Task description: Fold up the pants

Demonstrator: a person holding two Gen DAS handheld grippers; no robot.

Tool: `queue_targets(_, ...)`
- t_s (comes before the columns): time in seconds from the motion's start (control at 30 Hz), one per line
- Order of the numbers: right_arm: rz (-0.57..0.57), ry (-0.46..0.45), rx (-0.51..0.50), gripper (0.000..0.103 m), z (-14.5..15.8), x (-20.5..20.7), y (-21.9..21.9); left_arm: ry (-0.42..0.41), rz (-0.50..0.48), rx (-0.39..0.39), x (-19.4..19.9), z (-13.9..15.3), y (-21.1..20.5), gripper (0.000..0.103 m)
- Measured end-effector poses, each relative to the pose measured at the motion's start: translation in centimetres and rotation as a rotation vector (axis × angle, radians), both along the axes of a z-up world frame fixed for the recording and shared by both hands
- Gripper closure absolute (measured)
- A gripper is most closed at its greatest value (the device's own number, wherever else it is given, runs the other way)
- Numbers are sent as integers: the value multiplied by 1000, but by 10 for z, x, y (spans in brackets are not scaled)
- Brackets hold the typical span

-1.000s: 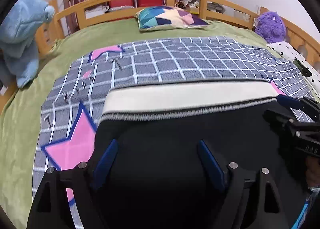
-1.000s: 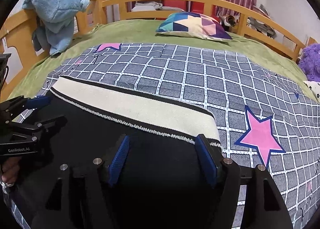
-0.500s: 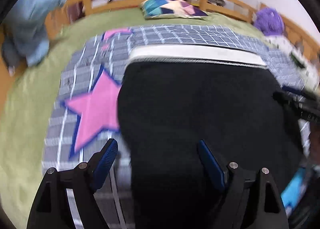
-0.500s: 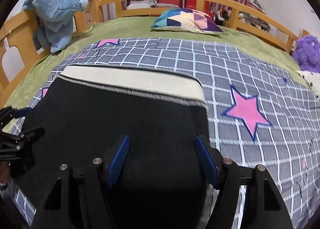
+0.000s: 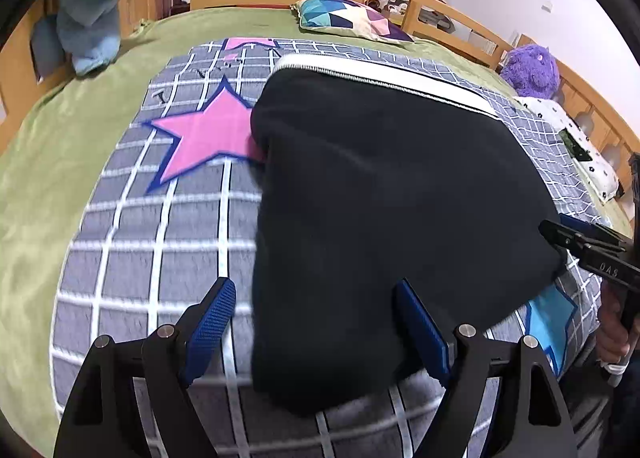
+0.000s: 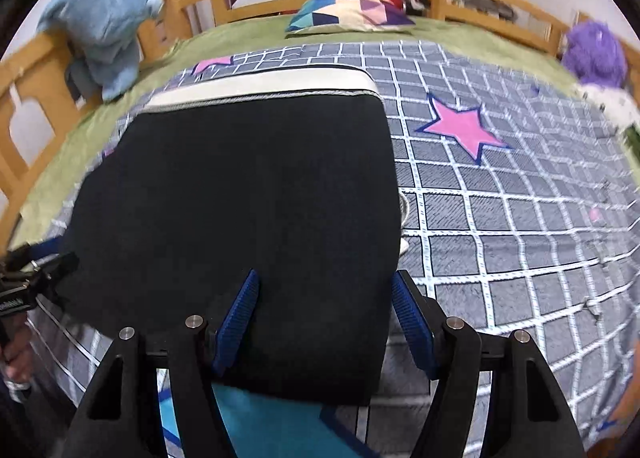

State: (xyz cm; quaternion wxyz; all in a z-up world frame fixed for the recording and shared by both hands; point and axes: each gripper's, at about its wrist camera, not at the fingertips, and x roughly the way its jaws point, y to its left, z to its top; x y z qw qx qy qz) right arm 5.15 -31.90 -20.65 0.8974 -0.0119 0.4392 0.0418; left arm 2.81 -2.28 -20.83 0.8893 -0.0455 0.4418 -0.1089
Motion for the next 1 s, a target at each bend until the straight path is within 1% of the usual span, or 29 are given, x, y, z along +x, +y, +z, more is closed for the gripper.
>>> queue_targets(0.07, -5, 5, -11, 36, 0, -7, 3, 6, 2, -11, -8, -3, 3, 21)
queue_targets(0.13, -13, 29, -1, 36, -1, -15, 2, 22, 8, 3, -16, -4, 4, 21)
queue_targets(0.2, -20, 54, -1, 36, -3, -22, 3, 32, 18, 44, -22, 3, 0, 22)
queue_targets(0.27, -24, 82, -22, 36, -6, -29, 8, 30, 20, 84, -27, 11, -4, 22)
queue_targets(0.3, -24, 84, -35, 37, -6, -32, 11, 22, 29, 106, -32, 19, -7, 23)
queue_targets(0.33, -19, 82, -43, 41, -4, -36, 13, 15, 33, 108, -35, 24, -8, 23)
queue_targets(0.4, -19, 61, -40, 42, 6, -45, 15, -19, 40, 79, -46, 43, -9, 23)
queue_targets(0.47, -38, 14, -17, 42, 22, -57, 14, -56, 60, 45, -55, 60, -8, 23)
queue_targets(0.57, -72, -75, 35, 41, 57, -75, 9, -114, 96, 2, -70, 89, -7, 23)
queue_targets(0.6, -77, -109, 60, 41, 71, -83, 7, -126, 108, 2, -75, 97, -8, 22)
queue_targets(0.7, -98, -173, 100, 35, 97, -101, 4, -166, 112, 33, -90, 118, -17, 22)
queue_targets(0.77, -110, -175, 115, 35, 107, -103, 1, -205, 101, 54, -100, 129, -24, 21)
queue_targets(0.83, -132, -169, 118, 35, 115, -109, -1, -235, 106, 91, -108, 135, -31, 19)
queue_targets(0.9, -142, -159, 118, 35, 119, -113, -4, -244, 110, 123, -113, 137, -35, 19)
queue_targets(0.93, -144, -153, 118, 35, 122, -116, -5, -242, 112, 125, -116, 138, -36, 19)
queue_targets(1.0, -158, -152, 101, 35, 126, -124, -5, -232, 110, 104, -120, 139, -36, 19)
